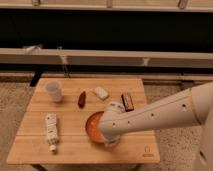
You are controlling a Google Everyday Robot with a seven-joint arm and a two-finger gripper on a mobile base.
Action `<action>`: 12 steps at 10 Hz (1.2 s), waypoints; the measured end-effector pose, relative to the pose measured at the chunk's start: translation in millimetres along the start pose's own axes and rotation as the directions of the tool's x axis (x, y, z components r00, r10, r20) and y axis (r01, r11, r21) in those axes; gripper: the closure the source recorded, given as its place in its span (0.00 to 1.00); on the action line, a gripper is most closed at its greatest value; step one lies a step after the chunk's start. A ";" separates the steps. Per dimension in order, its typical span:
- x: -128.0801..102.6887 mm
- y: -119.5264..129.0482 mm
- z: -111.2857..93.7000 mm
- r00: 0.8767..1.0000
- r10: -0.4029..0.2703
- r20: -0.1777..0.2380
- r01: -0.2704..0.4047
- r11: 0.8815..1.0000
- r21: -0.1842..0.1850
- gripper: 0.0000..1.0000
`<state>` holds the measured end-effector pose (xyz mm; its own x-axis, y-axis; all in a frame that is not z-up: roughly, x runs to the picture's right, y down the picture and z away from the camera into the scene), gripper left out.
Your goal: Pick up the ceramic bowl
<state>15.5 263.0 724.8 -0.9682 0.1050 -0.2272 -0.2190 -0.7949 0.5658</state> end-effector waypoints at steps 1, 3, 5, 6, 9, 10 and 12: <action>-4.3 2.2 -4.9 0.999 -0.014 -0.042 0.013 1.000 -0.025 1.00; -15.8 6.6 -5.9 0.994 -0.048 -0.099 0.041 0.997 -0.065 1.00; -15.8 12.9 -11.8 0.988 -0.089 -0.126 0.075 0.992 -0.106 1.00; -15.0 17.3 -19.1 0.986 -0.109 -0.128 0.092 0.987 -0.132 1.00; -15.4 34.1 -50.6 0.988 -0.127 -0.093 0.103 0.969 -0.226 1.00; -15.9 39.4 -60.3 0.989 -0.123 -0.078 0.099 0.961 -0.258 1.00; -16.6 46.2 -73.3 0.992 -0.111 -0.058 0.088 0.950 -0.301 1.00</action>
<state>30.3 180.8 696.6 -0.9294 0.1576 -0.3337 -0.2570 -0.9253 0.2787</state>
